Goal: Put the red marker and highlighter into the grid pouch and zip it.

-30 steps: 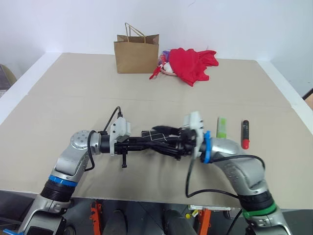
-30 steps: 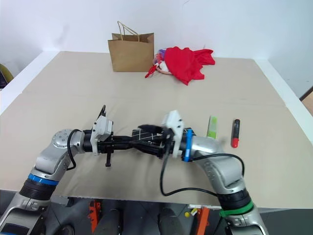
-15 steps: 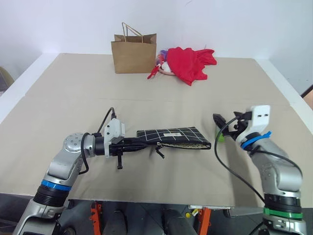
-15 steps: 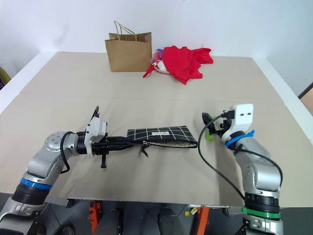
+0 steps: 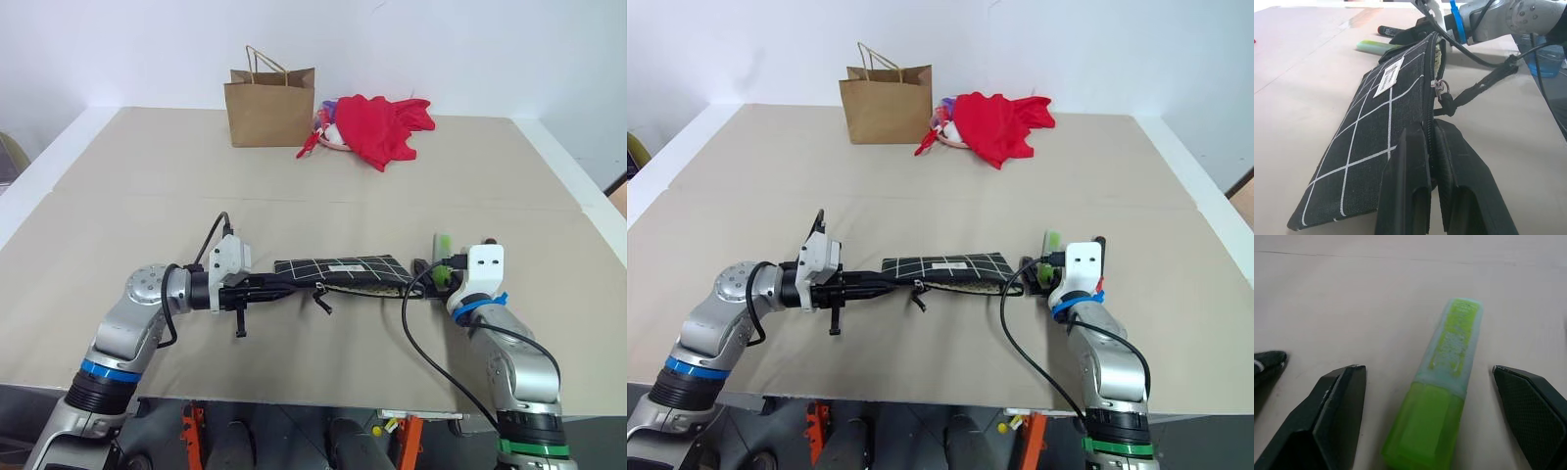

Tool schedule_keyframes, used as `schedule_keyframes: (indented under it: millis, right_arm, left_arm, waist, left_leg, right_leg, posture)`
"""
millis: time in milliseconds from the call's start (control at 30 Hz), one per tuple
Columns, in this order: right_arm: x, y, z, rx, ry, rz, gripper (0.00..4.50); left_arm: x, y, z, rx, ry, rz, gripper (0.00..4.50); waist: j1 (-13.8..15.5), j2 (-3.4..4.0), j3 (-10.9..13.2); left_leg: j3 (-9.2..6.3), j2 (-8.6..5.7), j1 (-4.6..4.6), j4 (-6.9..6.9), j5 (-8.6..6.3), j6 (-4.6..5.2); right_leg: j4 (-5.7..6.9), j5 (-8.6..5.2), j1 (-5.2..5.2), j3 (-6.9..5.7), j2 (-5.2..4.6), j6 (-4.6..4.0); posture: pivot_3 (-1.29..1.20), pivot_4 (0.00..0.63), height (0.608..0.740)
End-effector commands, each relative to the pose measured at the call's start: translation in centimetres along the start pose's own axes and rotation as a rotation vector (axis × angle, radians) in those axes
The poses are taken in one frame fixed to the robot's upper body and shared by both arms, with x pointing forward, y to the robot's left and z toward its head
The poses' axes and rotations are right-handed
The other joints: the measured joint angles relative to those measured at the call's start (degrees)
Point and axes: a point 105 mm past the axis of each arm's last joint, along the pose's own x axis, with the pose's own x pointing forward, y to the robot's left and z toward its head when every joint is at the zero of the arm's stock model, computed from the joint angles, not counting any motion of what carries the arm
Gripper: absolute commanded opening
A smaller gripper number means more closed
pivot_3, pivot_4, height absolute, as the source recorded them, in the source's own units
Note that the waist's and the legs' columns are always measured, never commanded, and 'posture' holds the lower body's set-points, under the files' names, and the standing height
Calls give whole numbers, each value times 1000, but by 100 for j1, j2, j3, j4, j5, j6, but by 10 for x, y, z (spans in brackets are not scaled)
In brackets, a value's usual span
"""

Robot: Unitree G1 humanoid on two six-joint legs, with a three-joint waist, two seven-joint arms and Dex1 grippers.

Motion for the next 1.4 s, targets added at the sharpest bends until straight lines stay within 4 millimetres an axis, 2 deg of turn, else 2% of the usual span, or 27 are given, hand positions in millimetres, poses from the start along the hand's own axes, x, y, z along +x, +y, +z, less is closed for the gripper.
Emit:
schedule_keyframes:
  millis: [33, 167, 200, 233, 300, 367, 467, 567, 633, 700, 767, 867, 967, 1100, 1400]
  right_arm:
    - [-2, -3, -14, -1, 48, -36, 3649]
    - [-4, -3, -22, 1, 81, -59, 1714]
    - [-4, -3, -23, -3, 88, -56, 1332]
    - [-4, -3, -22, -8, 87, -55, 1130]
    - [-4, -1, -16, -8, 63, -34, 1130]
    - [-3, 5, 2, 0, -1, 26, 1130]
    - [-9, 19, 48, -77, -159, 238, 1130]
    - [-33, 32, 91, -141, -273, 527, 1130]
    - [-58, 38, 106, -155, -247, 778, 1130]
    - [-79, 39, 115, -132, -198, 933, 1130]
    - [-98, 43, 116, -113, -114, 1063, 1130]
    - [-125, 51, 97, -132, 56, 1218, 1130]
    - [-136, 51, 81, -118, 174, 1265, 1130]
    - [-134, 42, 65, -143, 241, 1224, 1130]
    - [-128, 30, 54, -134, 284, 1161, 1130]
  left_arm:
    - [-4, 0, 13, 43, -27, 5, 0]
    - [-3, -1, 12, 36, -31, 2, 0]
    - [-3, -2, 12, 34, -30, 1, 0]
    - [-3, -2, 12, 35, -30, 3, 0]
    - [-2, -2, 12, 35, -30, 2, 0]
    - [-2, -3, 12, 37, -30, -1, 0]
    - [0, -4, 12, 36, -32, -13, 0]
    - [0, -7, 9, 34, -24, -40, 0]
    - [1, -9, 6, 34, -17, -62, 0]
    - [2, -11, 4, 38, -13, -80, 0]
    - [4, -11, 4, 40, -14, -92, 0]
    - [6, -9, 4, 44, -18, -97, 0]
    - [9, -8, 6, 46, -28, -102, 0]
    - [11, -9, 8, 46, -37, -109, 0]
    - [12, -13, 11, 45, -47, -113, 0]
  waist:
    - [1, -1, 0]
    - [21, -5, -3]
    - [29, -5, -3]
    - [33, -6, -4]
    - [39, -7, -4]
    - [38, -6, -4]
    - [34, 1, 2]
    - [29, 30, 21]
    - [29, 37, 25]
    - [31, 34, 24]
    - [33, 27, 23]
    - [42, 24, 24]
    - [45, 24, 24]
    - [26, 21, 26]
    - [27, 19, 27]
  left_leg:
    - [0, 0, 1, 0, 0, 0]
    - [-1, 0, 3, 6, 1, -1]
    - [-1, 0, 3, 10, 1, -2]
    - [0, -1, 2, 16, 1, -2]
    - [-1, -2, 2, 19, 1, -3]
    - [-1, -2, 2, 19, 2, -3]
    - [0, -2, -2, 17, 1, -2]
    - [3, -3, -9, 15, 1, -2]
    - [1, -3, -9, 9, 0, -1]
    - [-3, -3, -6, 2, -3, 4]
    - [-5, -3, -5, 1, -9, 14]
    - [-7, -4, -7, 2, -12, 19]
    - [-6, -5, -10, 9, -12, 19]
    - [-5, -8, -9, 27, -11, 18]
    - [-5, -8, -10, 38, -7, 10]
  right_leg:
    - [0, 1, 1, 0, 0, 0]
    - [0, 1, 8, 0, 0, 0]
    - [0, 0, 10, 0, -1, -2]
    - [0, -3, 12, 0, -2, -7]
    - [-1, -7, 14, 0, -4, -13]
    - [-1, -7, 14, 0, -4, -15]
    - [-1, -6, 9, 0, -3, -12]
    - [-2, 0, 2, 1, -4, 7]
    - [-2, -3, 1, 0, -3, 8]
    - [-2, -10, 3, -4, -2, 5]
    - [-2, -19, 9, -9, -2, 1]
    - [-3, -26, 10, -13, -4, 0]
    - [-4, -27, 10, -13, -5, 2]
    - [-4, -19, 12, -12, -8, 8]
    - [-4, -12, 13, -10, -9, 5]
  posture:
    - [0, 150, 740]
    - [0, 150, 740]
    - [0, 150, 740]
    - [0, 150, 740]
    - [0, 150, 740]
    - [0, 150, 740]
    - [0, 150, 740]
    - [0, 150, 740]
    - [0, 150, 740]
    - [0, 150, 740]
    - [0, 150, 740]
    - [0, 150, 740]
    - [0, 150, 740]
    - [0, 150, 740]
    - [0, 150, 740]
